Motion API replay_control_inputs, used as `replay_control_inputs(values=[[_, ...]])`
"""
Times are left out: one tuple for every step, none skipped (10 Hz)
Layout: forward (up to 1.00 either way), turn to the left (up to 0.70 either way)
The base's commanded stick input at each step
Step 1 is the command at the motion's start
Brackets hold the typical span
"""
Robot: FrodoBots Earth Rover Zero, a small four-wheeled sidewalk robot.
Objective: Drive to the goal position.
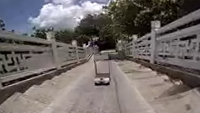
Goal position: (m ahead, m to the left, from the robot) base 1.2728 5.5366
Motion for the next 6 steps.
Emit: replay_control_inputs(values=[[0.45,0.0],[0.45,0.0],[0.45,0.0],[0.45,-0.1],[0.45,-0.27],[0.45,-0.07]])
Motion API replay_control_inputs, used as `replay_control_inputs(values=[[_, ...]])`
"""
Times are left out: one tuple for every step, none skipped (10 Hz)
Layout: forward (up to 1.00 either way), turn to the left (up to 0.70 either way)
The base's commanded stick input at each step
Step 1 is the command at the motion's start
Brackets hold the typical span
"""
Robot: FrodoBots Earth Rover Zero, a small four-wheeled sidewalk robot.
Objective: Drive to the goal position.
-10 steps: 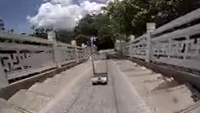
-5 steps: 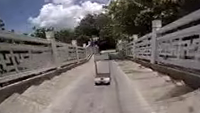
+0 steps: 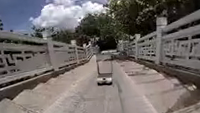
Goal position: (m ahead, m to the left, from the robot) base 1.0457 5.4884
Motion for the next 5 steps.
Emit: replay_control_inputs(values=[[0.45,0.0],[0.45,0.0],[0.45,0.0],[0.45,0.0],[0.45,0.0]])
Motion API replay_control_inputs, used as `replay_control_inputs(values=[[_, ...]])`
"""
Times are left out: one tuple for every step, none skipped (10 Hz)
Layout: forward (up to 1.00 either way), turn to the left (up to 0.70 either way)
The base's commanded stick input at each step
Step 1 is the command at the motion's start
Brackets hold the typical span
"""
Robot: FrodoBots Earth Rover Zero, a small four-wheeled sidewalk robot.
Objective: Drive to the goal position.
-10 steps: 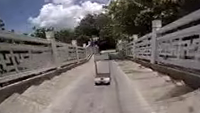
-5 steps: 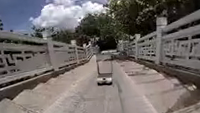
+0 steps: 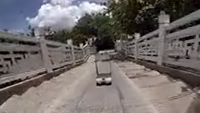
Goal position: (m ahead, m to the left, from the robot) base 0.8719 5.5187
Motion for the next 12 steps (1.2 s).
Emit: replay_control_inputs(values=[[0.45,0.0],[0.45,0.0],[0.45,0.0],[0.45,0.0],[0.45,0.0],[0.45,0.0],[0.45,0.0],[0.45,0.0],[0.45,0.0],[0.45,0.0],[0.45,0.0],[0.45,0.0]])
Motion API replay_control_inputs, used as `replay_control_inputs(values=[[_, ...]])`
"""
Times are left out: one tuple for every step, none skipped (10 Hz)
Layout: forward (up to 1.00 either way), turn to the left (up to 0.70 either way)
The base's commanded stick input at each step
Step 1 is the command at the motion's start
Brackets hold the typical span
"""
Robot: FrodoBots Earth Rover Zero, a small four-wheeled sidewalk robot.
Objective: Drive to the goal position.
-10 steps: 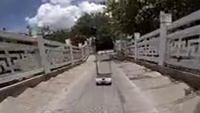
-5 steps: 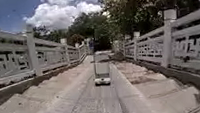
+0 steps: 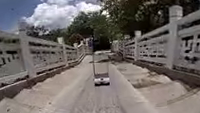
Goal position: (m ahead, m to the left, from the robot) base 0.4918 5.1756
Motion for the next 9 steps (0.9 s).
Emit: replay_control_inputs(values=[[0.45,0.0],[0.45,0.0],[0.45,0.0],[0.45,0.0],[0.45,0.0],[0.45,0.0],[0.45,0.0],[0.45,0.0],[0.45,0.0]])
